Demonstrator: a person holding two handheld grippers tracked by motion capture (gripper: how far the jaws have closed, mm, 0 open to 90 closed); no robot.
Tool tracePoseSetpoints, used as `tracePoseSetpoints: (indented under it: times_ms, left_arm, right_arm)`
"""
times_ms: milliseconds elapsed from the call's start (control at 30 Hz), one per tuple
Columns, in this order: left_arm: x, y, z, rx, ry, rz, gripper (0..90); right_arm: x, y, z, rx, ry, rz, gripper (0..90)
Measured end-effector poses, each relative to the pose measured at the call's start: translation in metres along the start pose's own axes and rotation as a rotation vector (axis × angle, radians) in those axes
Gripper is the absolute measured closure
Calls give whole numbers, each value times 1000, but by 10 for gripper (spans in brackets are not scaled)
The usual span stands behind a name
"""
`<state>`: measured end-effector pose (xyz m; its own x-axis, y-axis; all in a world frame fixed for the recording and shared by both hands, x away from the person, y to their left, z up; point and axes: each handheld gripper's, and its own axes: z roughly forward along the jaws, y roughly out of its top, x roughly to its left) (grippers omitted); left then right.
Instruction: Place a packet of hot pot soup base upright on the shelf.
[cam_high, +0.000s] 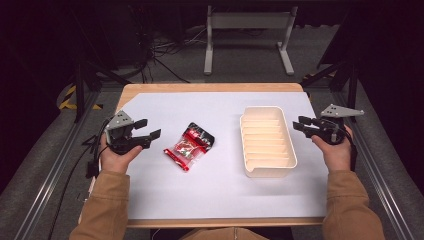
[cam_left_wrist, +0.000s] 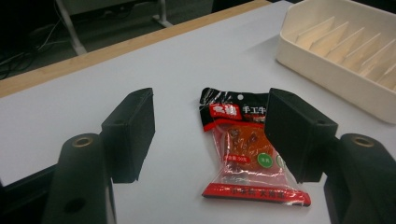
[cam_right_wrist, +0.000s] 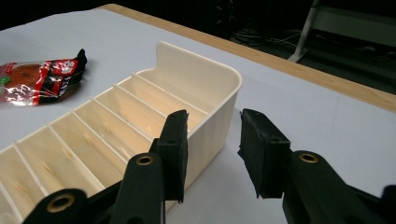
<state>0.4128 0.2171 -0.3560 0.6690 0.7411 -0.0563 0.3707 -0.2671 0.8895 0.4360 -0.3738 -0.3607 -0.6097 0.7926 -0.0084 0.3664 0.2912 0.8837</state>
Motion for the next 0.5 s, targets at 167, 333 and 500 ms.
tracePoseSetpoints:
  times_ms: [167,333,500]
  left_arm:
    - [-4,6,3,-9,-8,12,332]
    - [-9,18,12,-14,-28,30,320]
    - [-11,29,26,7,-46,41,310]
  right_arm:
    - [-3,-4,6,28,20,-1,591]
    - [-2,-4,6,23,57,23,571]
    - [-2,-5,4,24,64,27,564]
